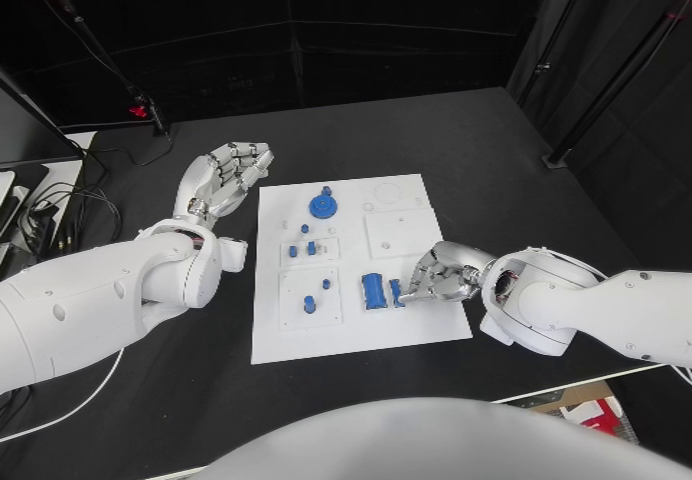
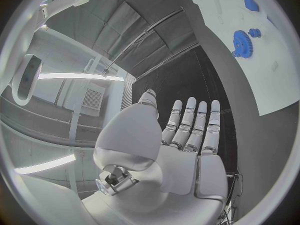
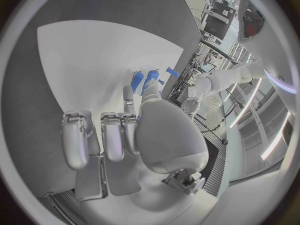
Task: Assemble the parts on the task board
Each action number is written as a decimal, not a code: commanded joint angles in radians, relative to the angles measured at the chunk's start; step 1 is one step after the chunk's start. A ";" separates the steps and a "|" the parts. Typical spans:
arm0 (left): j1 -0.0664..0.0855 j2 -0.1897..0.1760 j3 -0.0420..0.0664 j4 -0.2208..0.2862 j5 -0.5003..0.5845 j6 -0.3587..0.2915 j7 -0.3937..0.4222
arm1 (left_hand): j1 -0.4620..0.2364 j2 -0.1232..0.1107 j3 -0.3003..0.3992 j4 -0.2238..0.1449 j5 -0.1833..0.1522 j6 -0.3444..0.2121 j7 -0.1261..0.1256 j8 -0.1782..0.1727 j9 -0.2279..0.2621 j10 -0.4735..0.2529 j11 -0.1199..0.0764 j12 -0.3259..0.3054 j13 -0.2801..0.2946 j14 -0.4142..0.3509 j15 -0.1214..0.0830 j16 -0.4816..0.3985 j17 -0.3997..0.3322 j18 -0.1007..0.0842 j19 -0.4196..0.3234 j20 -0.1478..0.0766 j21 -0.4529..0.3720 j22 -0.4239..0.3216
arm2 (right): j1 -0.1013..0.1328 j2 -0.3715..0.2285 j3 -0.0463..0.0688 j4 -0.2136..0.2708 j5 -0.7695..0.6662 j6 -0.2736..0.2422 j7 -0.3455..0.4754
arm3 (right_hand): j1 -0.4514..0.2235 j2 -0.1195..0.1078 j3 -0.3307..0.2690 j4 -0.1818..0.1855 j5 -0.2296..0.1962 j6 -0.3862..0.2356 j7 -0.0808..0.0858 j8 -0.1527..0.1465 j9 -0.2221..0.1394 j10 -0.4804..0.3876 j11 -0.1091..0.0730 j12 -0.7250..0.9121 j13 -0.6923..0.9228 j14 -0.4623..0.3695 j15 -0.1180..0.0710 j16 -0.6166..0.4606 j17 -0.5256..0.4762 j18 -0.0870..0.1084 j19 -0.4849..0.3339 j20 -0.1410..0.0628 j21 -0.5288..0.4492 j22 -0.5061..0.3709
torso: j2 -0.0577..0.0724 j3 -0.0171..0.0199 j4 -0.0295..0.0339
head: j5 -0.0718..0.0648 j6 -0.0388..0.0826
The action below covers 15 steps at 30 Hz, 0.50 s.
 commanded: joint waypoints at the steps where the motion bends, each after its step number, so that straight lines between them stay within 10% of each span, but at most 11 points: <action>1: 0.001 0.000 0.001 0.001 0.000 0.007 0.029 | 0.001 0.006 -0.006 -0.001 0.003 -0.007 0.117 0.003 -0.001 -0.006 -0.003 0.006 -0.001 -0.008 0.000 0.003 -0.001 -0.009 -0.002 -0.001 0.006 -0.002 | 0.001 0.000 0.000 0.002 -0.033 0.033 0.008 | 0.011 -0.002 0.004 -0.003 -0.007 0.000 -0.006 0.007 0.002 0.106 -0.003 0.002 0.261 0.104 -0.006 0.002 0.263 -0.007 0.104 -0.004 0.003 0.263 | 0.000 0.0003 0.0003 | -0.003 0.000; 15: 0.000 0.000 0.001 0.001 0.000 0.006 0.029 | 0.001 0.006 -0.006 -0.001 0.003 -0.007 0.117 0.003 -0.001 -0.006 -0.003 0.006 -0.001 -0.008 0.000 0.003 -0.001 -0.009 -0.002 -0.001 0.006 -0.002 | 0.000 0.025 0.000 -0.019 -0.052 0.027 -0.009 | 0.018 0.010 0.011 0.007 -0.006 0.003 -0.007 0.010 0.003 0.106 -0.005 0.002 0.261 0.104 -0.006 0.002 0.263 -0.007 0.104 -0.005 0.003 0.263 | 0.001 -0.0004 0.0001 | -0.002 0.000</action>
